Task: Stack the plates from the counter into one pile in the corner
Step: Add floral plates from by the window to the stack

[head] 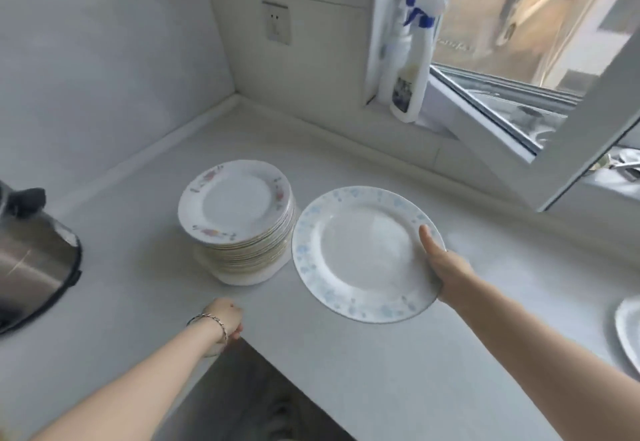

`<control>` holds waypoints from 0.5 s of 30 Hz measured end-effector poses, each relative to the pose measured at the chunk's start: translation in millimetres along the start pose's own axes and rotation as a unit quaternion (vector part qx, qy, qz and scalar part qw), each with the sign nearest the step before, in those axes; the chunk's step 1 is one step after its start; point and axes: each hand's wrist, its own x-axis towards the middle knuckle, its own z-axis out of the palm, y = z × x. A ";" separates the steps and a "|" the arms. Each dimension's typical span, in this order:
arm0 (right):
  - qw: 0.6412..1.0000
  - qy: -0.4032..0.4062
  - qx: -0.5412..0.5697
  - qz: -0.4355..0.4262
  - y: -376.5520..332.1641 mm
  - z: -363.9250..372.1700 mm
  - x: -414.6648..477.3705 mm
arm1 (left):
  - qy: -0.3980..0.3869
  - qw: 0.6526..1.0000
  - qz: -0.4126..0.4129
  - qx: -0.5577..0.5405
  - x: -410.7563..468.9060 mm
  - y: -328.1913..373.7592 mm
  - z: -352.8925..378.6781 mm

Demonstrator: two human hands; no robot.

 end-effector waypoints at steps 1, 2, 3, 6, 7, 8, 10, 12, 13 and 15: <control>1.000 0.000 0.009 0.002 -1.2 23.8 -1.1 | -0.001 1.000 0.000 0.012 12.7 -6.8 -15.4; 1.000 0.001 0.017 0.002 -3.3 46.6 -2.1 | -0.004 1.000 -0.002 0.018 24.0 -11.9 -29.9; 1.000 0.008 0.022 0.003 -5.2 67.8 -1.2 | -0.009 1.000 -0.001 0.024 34.5 -15.8 -43.2; 0.999 0.040 0.016 0.011 -10.6 122.3 -2.4 | -0.019 0.999 0.012 0.045 57.5 -23.1 -74.7; 0.999 0.051 0.014 0.008 -12.2 137.2 -3.2 | -0.025 0.998 0.017 0.050 64.3 -25.0 -82.7; 0.998 0.061 0.012 0.006 -13.4 150.5 -3.6 | -0.030 0.998 0.020 0.051 70.0 -26.7 -90.0; 0.997 0.073 0.011 0.009 -14.7 173.2 -3.7 | -0.039 0.998 0.022 0.046 80.0 -29.8 -102.5; 0.997 0.082 0.010 0.010 -15.6 190.2 -1.8 | -0.046 0.998 0.020 0.046 88.6 -33.9 -110.9; 0.996 0.087 0.002 0.014 -15.9 196.8 -0.7 | -0.050 0.998 0.018 0.044 92.6 -35.4 -114.3; 0.995 0.097 -0.008 0.016 -15.1 206.4 3.6 | -0.058 0.998 0.010 0.037 99.8 -37.2 -119.7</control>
